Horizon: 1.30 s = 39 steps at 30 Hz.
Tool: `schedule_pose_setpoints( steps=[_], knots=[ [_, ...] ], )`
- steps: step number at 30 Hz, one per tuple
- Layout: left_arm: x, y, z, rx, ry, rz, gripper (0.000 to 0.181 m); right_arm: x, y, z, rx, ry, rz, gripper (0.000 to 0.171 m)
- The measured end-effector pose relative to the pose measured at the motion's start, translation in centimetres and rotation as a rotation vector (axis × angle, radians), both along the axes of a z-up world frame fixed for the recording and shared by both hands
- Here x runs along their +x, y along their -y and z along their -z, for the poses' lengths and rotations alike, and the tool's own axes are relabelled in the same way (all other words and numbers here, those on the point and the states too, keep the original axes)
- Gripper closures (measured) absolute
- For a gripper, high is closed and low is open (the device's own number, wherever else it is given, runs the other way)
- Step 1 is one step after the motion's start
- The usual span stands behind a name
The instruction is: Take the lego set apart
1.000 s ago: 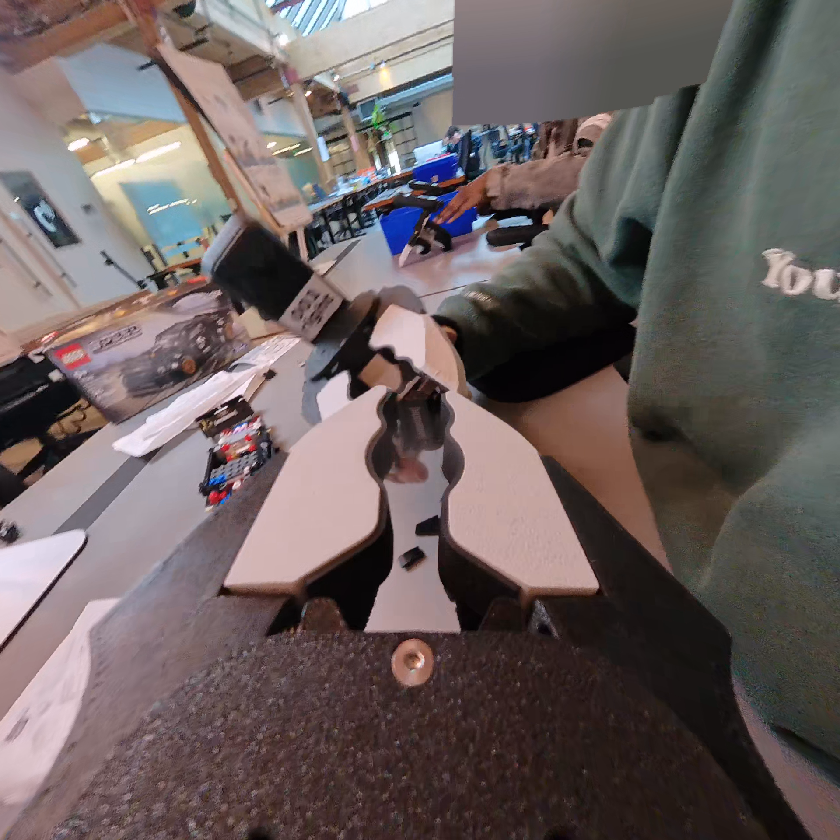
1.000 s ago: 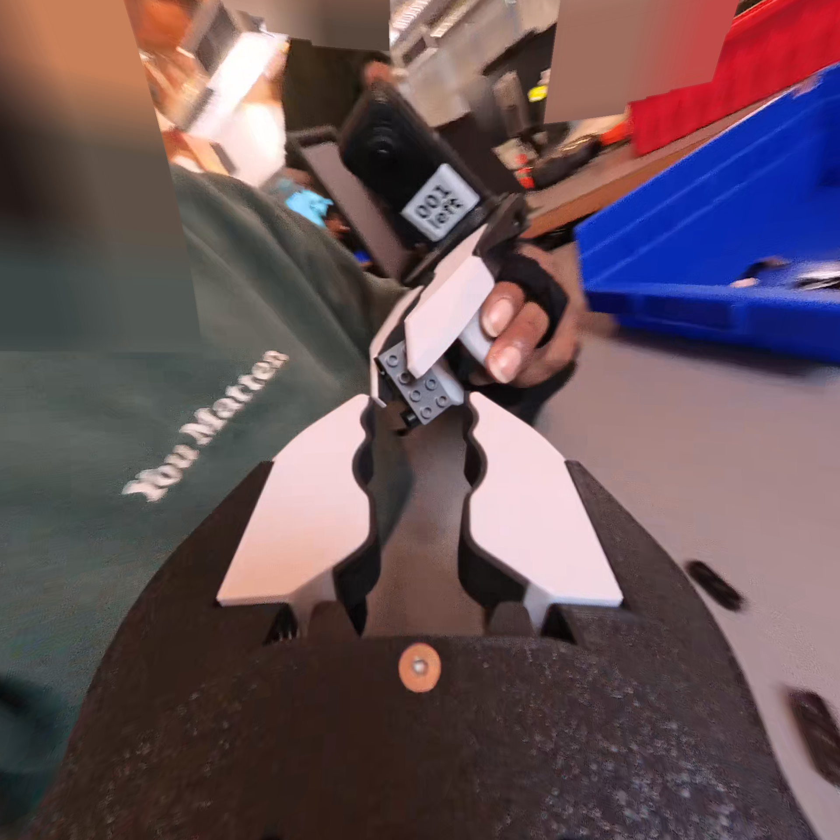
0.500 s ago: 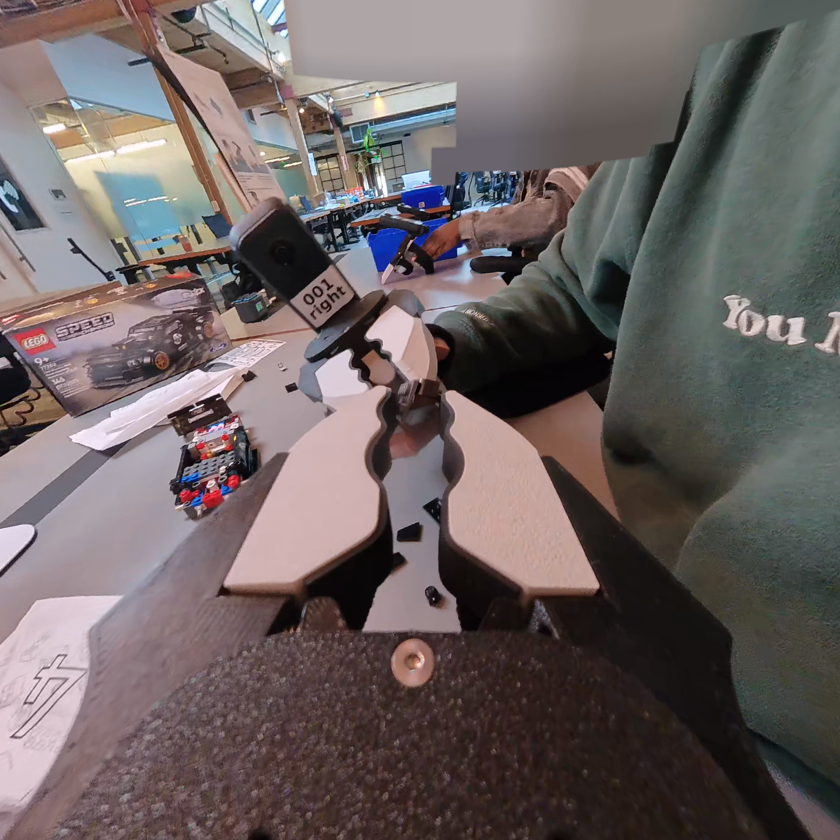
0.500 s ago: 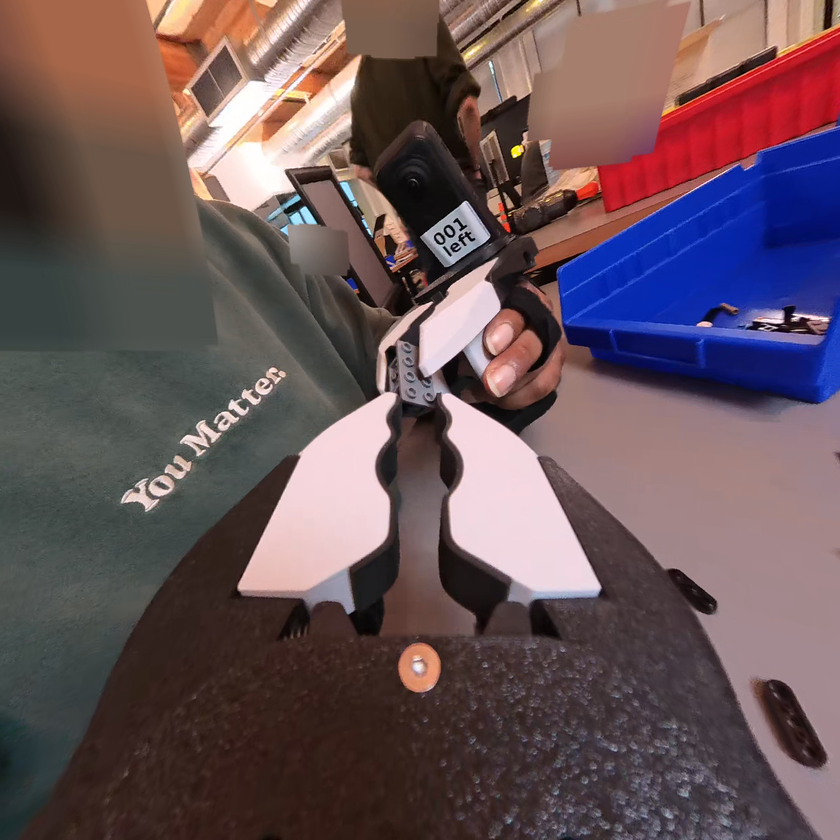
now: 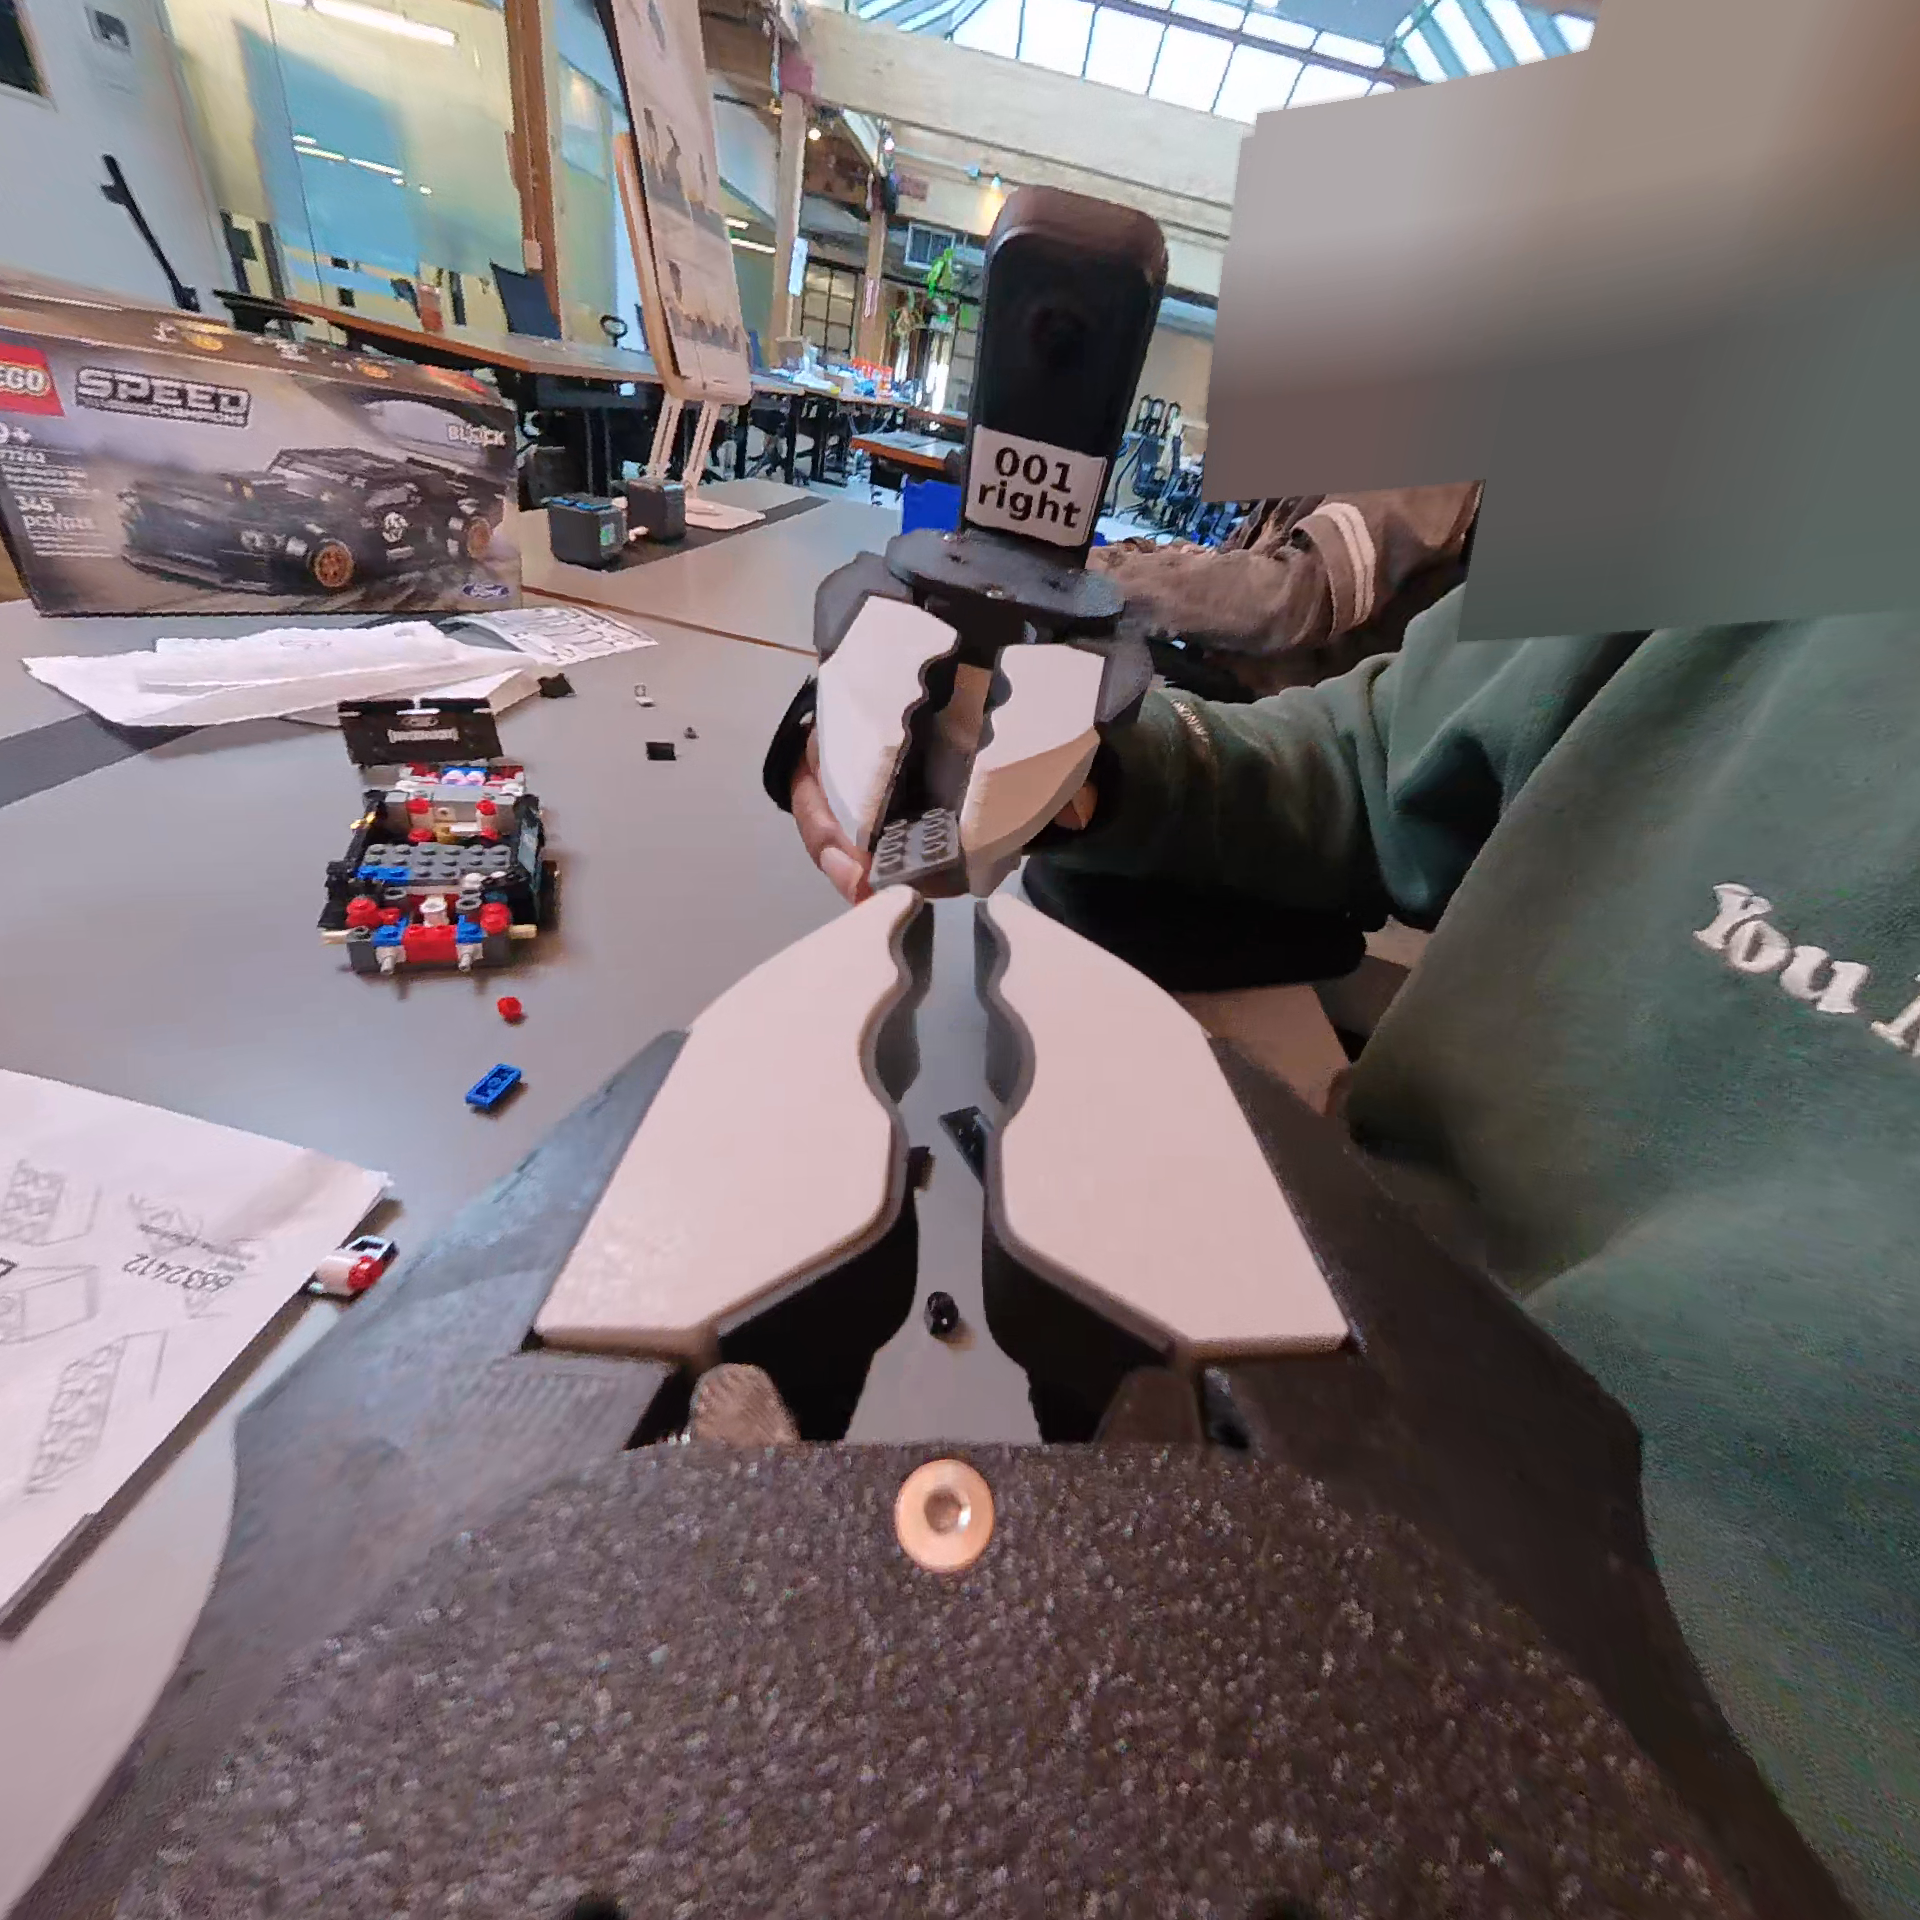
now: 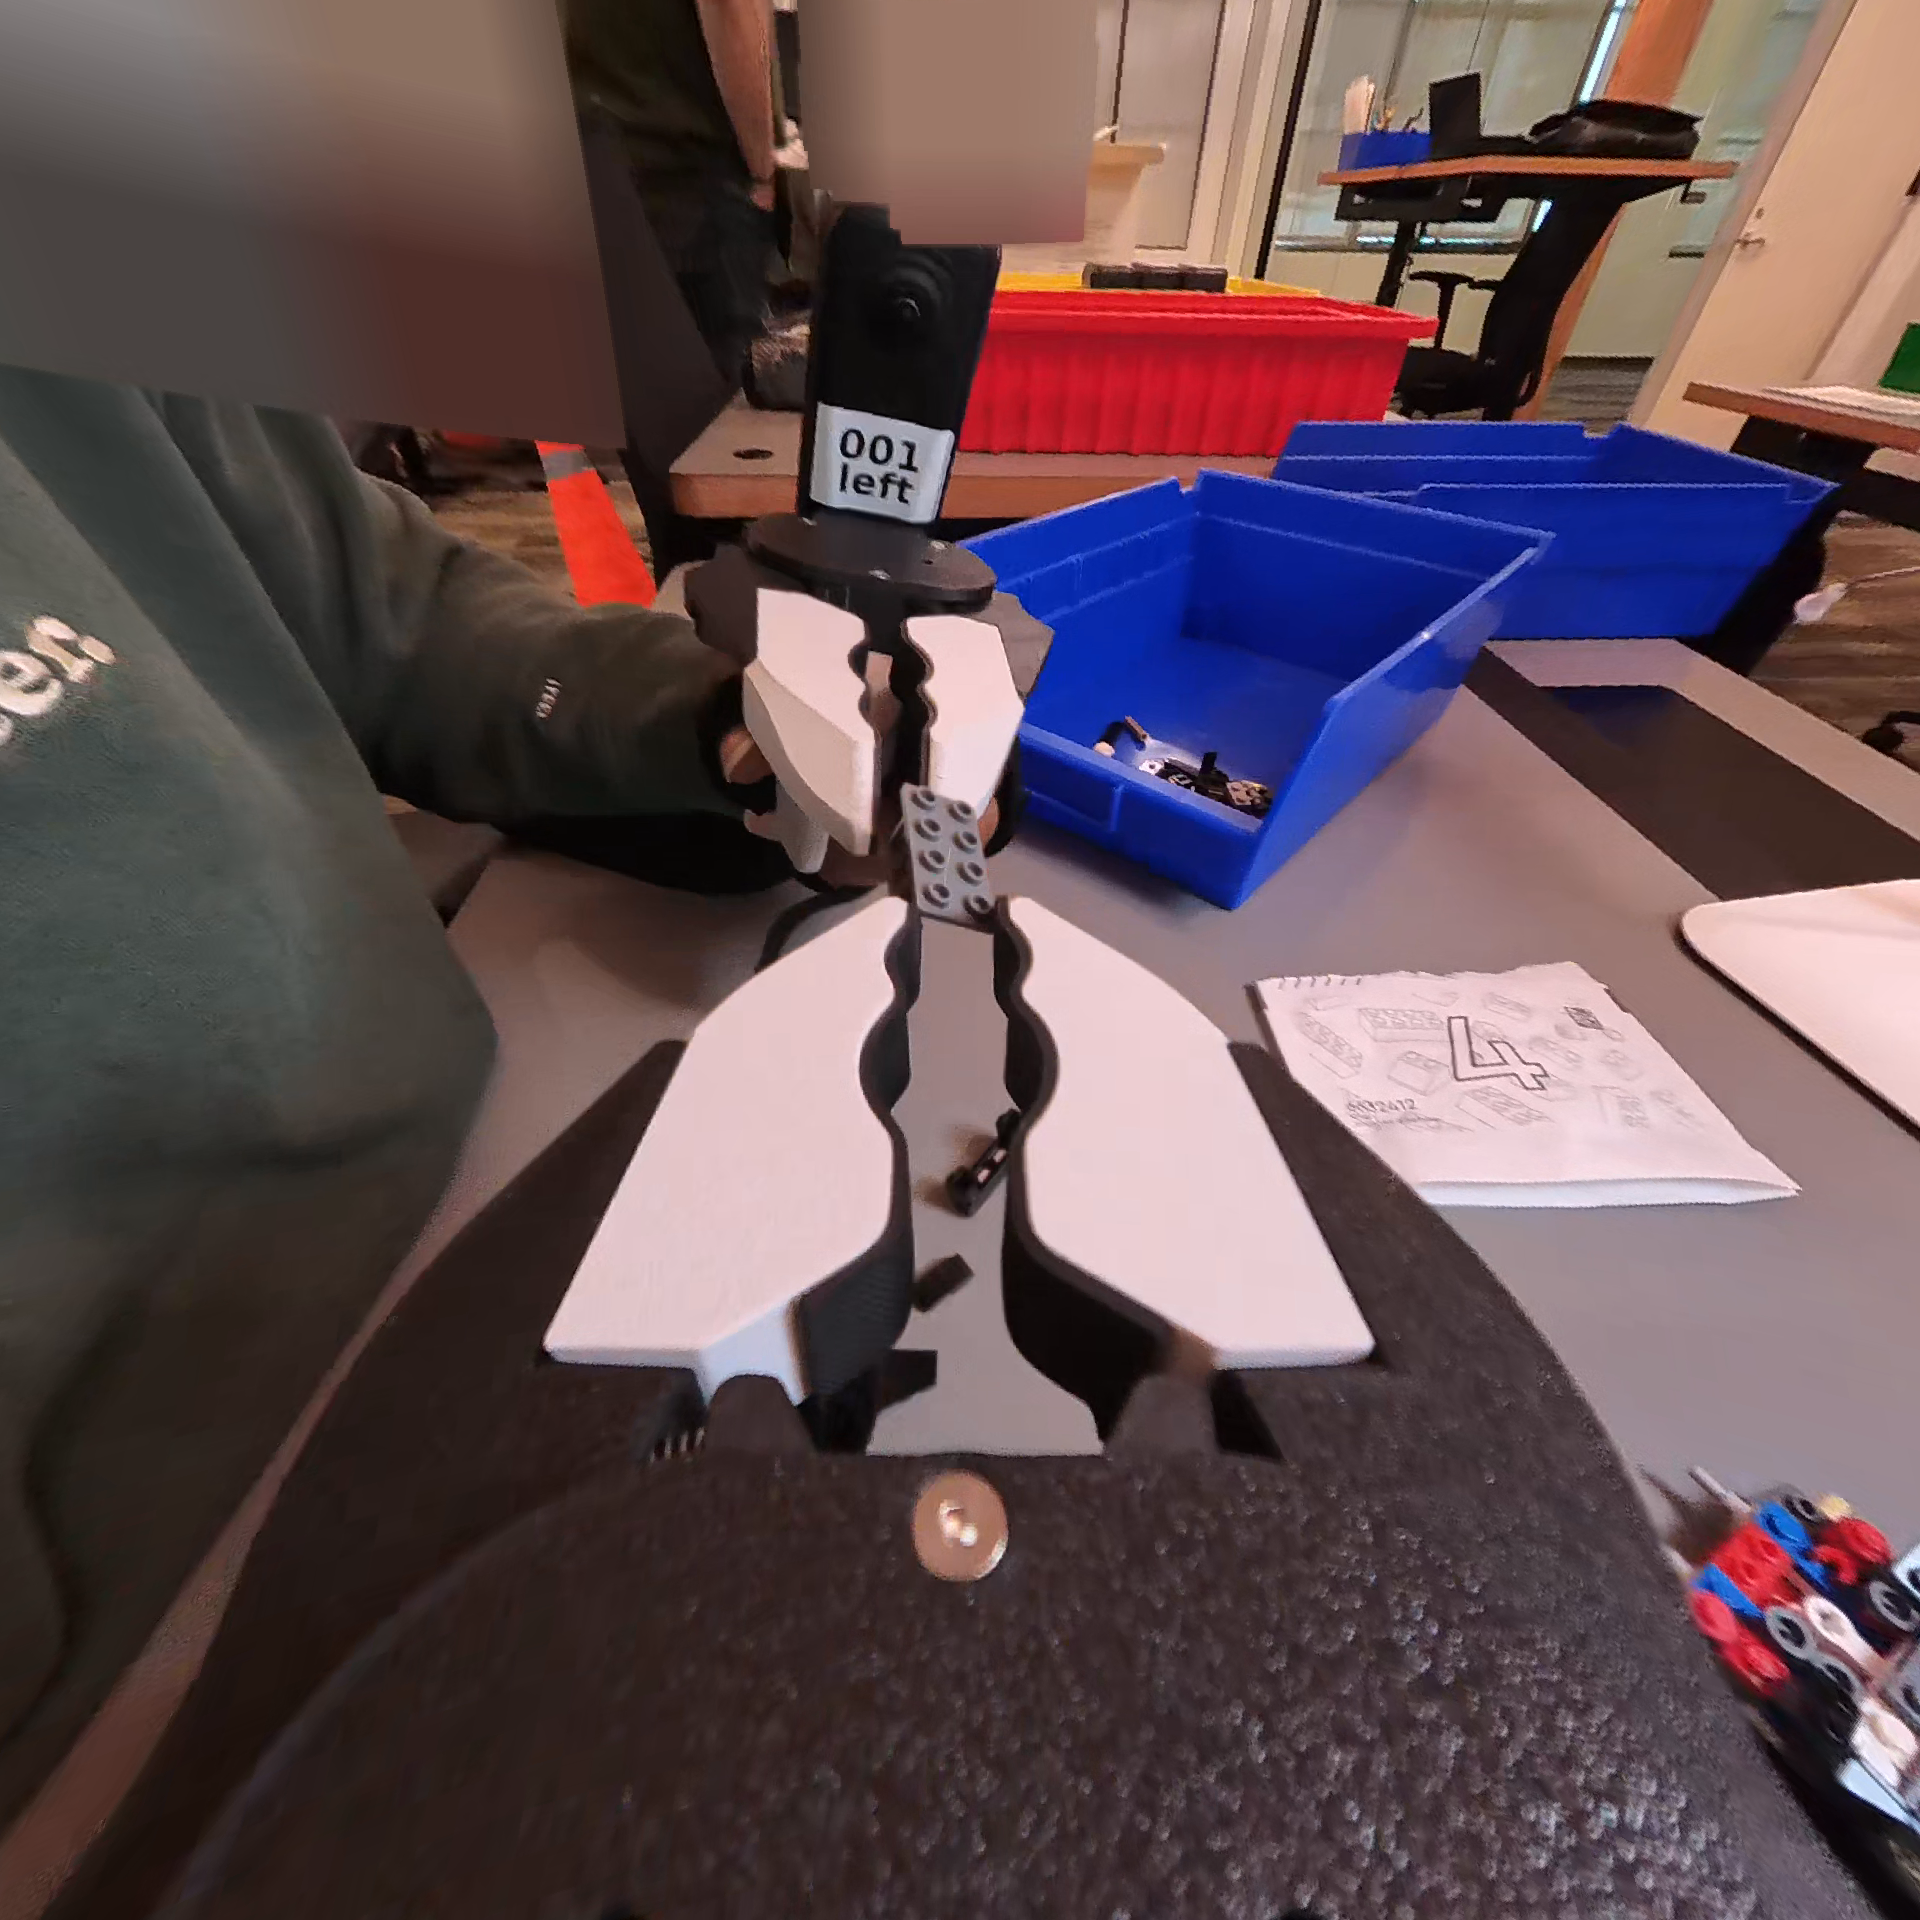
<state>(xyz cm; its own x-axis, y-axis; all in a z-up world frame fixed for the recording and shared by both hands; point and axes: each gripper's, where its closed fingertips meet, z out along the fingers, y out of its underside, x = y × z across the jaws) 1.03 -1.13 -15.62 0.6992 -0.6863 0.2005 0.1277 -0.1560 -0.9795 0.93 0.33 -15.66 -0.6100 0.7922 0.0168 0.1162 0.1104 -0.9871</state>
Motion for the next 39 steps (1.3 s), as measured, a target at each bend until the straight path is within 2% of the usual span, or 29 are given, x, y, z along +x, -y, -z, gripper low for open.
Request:
schedule_pose_setpoints(
  steps=[4, 9, 14, 17, 20, 23, 25, 27, 29, 30, 35, 38, 39],
  knots=[
    [-0.1, -0.3, 0.4, -0.043, 0.021, -0.008, 0.160, -0.2, -0.2, 0.4, 0.077, -0.028, 0.033, 0.158],
    [-0.1, -0.5, 0.5, -0.153, 0.177, 0.033, 0.157, -0.6, 0.1, 1.0, 0.360, -0.148, 0.112, 0.158],
    [-0.4, -0.7, 1.1, -0.279, 0.328, 0.078, 0.170, -0.8, 0.1, 1.4, 0.628, -0.254, 0.180, 0.158],
    [-0.3, -0.6, 1.0, -0.271, 0.348, 0.097, 0.173, -0.9, 0.0, 1.1, 0.724, -0.320, 0.208, 0.158],
    [-0.1, -0.2, 0.9, -0.138, 0.164, 0.060, 0.173, -0.7, 0.4, 1.0, 0.717, -0.328, 0.199, 0.155],
    [0.3, 0.0, 1.1, 0.111, -0.247, -0.055, 0.173, -0.2, 1.0, 1.4, 0.501, -0.181, 0.110, 0.135],
    [0.7, 0.1, 1.7, 0.253, -0.523, -0.113, 0.173, 0.2, 1.3, 0.9, 0.370, -0.147, 0.057, 0.136],
    [1.1, 0.2, 2.3, 0.339, -0.682, -0.141, 0.173, 0.5, 1.5, 0.7, 0.318, -0.134, 0.028, 0.148],
    [1.1, 0.2, 2.3, 0.371, -0.733, -0.162, 0.173, 0.7, 1.8, 1.2, 0.364, -0.137, 0.011, 0.164],
    [1.0, 0.3, 2.3, 0.376, -0.746, -0.161, 0.173, 0.7, 1.8, 1.4, 0.400, -0.148, 0.018, 0.167],
    [0.8, 0.2, 2.2, 0.420, -0.803, -0.190, 0.173, 0.7, 1.9, 1.3, 0.493, -0.215, 0.042, 0.168],
    [0.4, -0.1, 2.1, 0.374, -0.730, -0.198, 0.172, 0.5, 1.8, 1.5, 0.633, -0.284, 0.078, 0.168],
    [0.3, -0.1, 2.1, 0.342, -0.686, -0.194, 0.166, 0.4, 1.7, 1.6, 0.688, -0.308, 0.093, 0.168]
  ],
)
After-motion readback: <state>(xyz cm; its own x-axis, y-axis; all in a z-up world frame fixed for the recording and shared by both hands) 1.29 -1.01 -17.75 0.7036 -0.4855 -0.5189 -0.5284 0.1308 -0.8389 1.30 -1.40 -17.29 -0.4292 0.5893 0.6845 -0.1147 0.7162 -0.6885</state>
